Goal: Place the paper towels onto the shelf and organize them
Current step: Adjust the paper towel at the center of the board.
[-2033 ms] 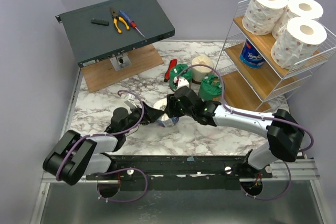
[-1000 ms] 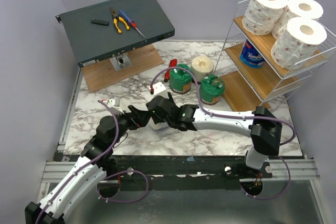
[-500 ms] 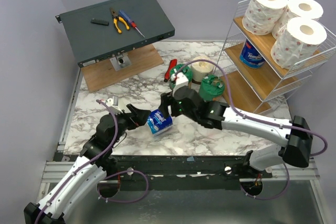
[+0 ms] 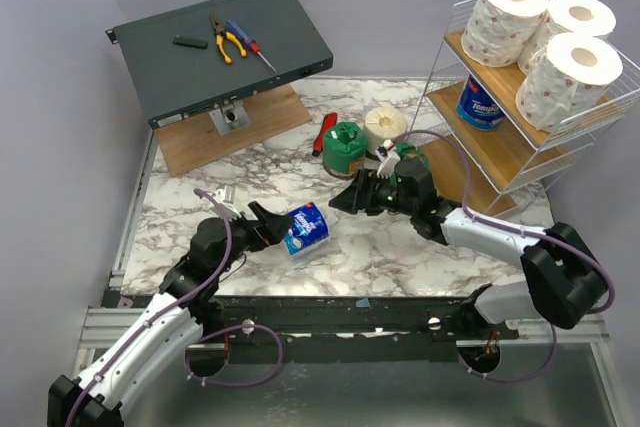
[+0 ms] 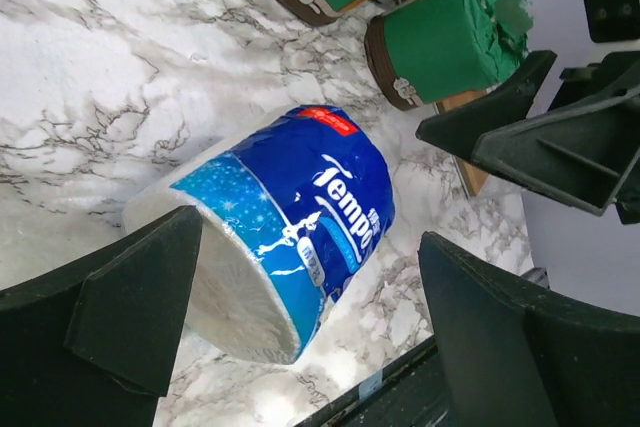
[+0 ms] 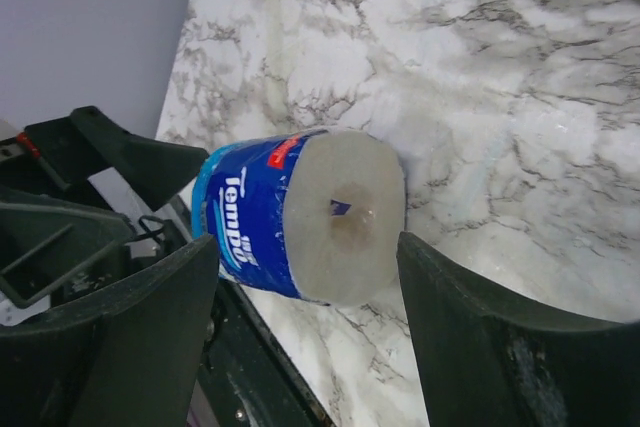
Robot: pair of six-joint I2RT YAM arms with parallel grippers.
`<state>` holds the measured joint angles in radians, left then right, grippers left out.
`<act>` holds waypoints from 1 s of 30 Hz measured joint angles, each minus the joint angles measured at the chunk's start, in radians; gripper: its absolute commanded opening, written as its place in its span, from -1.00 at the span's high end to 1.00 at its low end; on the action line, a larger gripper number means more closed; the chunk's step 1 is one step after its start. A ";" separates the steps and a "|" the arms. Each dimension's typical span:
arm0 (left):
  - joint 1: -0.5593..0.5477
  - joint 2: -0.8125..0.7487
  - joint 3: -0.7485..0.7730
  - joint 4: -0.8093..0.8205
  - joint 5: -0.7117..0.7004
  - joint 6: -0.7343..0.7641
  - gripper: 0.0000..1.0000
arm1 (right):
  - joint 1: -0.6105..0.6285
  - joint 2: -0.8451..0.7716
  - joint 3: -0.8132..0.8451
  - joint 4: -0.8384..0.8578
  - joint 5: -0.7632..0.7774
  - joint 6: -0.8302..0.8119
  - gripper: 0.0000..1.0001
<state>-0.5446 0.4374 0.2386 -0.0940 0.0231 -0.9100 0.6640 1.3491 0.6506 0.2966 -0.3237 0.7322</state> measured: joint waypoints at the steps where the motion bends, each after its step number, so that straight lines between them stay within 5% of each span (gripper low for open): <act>1: 0.000 0.006 -0.010 0.013 0.017 -0.004 -0.78 | -0.010 0.015 -0.007 0.029 -0.030 0.014 -0.49; 13: 0.001 0.135 -0.086 0.176 0.132 -0.044 -0.69 | -0.010 0.199 -0.008 0.233 -0.221 0.091 -0.42; 30: 0.001 0.306 -0.082 0.280 0.132 -0.033 -0.68 | 0.055 0.070 -0.087 0.170 -0.223 0.078 -0.42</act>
<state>-0.5434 0.7433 0.1566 0.1864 0.1555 -0.9428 0.7189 1.4193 0.5640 0.4664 -0.5465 0.8101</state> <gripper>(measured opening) 0.843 0.704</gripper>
